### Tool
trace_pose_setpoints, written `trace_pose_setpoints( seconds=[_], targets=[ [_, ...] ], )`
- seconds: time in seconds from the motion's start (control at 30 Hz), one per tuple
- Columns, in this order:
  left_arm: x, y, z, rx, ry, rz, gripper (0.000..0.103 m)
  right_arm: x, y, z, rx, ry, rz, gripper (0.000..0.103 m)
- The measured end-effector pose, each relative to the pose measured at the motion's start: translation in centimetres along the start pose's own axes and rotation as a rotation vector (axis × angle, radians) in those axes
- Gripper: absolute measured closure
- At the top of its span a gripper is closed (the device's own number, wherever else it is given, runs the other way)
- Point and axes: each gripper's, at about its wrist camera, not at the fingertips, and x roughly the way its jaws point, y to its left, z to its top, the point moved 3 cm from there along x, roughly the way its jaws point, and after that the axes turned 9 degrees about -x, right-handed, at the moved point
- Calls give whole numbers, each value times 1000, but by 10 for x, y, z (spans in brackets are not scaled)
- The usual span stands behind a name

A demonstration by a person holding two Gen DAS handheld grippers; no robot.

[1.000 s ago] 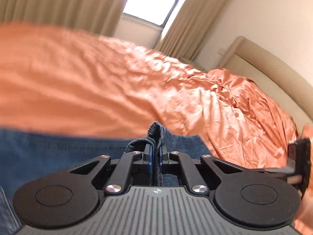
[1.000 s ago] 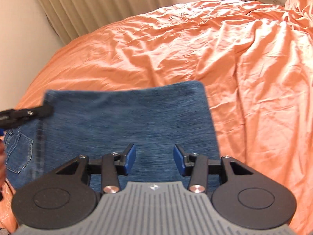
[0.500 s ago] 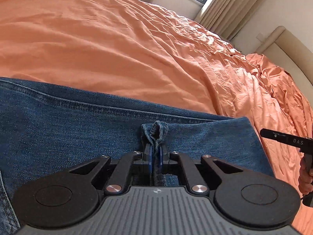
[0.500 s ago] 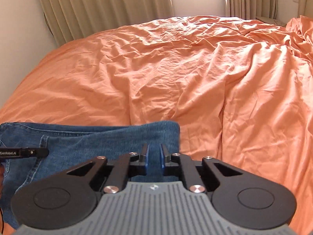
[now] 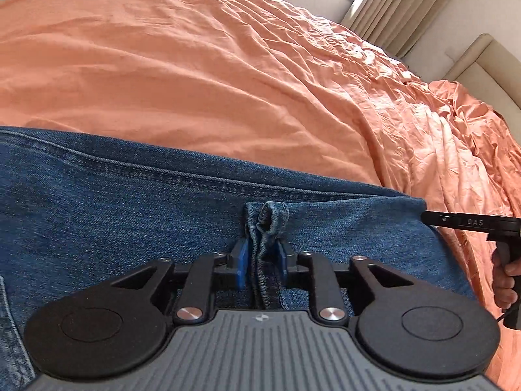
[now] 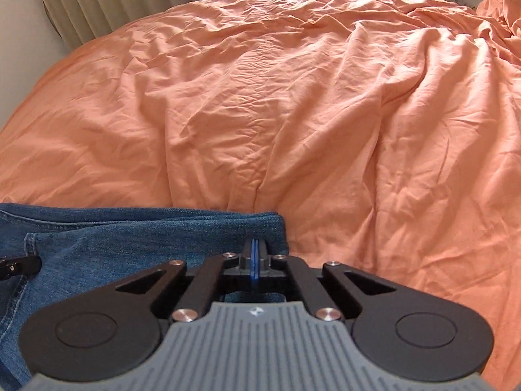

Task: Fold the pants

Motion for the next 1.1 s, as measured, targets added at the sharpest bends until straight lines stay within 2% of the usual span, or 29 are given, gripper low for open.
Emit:
trace_pose_setpoints(
  seconds=[0.03,0.1,0.27,0.37,0.53,0.67,0.77,0.93,1.1],
  targets=[
    [-7,-2,-1,7,-9,12,63,-13,4,-4,-20,-14,2,103],
    [-25,-6,-6,17,-56,25,47,-37,12,-16,-56,-25,12,103],
    [-69,-21,-35,14,-108,-23,46,-97,27,-67,-70,-72,45,103],
    [-83,-35,-58,51,-113,-44,48,-116,37,-101,-66,-113,13,103],
    [-71,-42,-90,77,-97,37,62,-106,44,-143,-33,-97,-35,103],
    [-55,-33,-102,91,-63,117,75,-83,44,-162,-36,-66,-29,103],
    [-44,-26,-105,56,-34,123,73,-74,49,-163,-91,-59,-45,103],
    [-32,-32,-110,99,-34,178,73,-71,46,-161,-120,-48,-30,103],
    [-38,-31,-109,96,-27,172,69,-72,53,-158,-191,-36,-52,103]
  ],
)
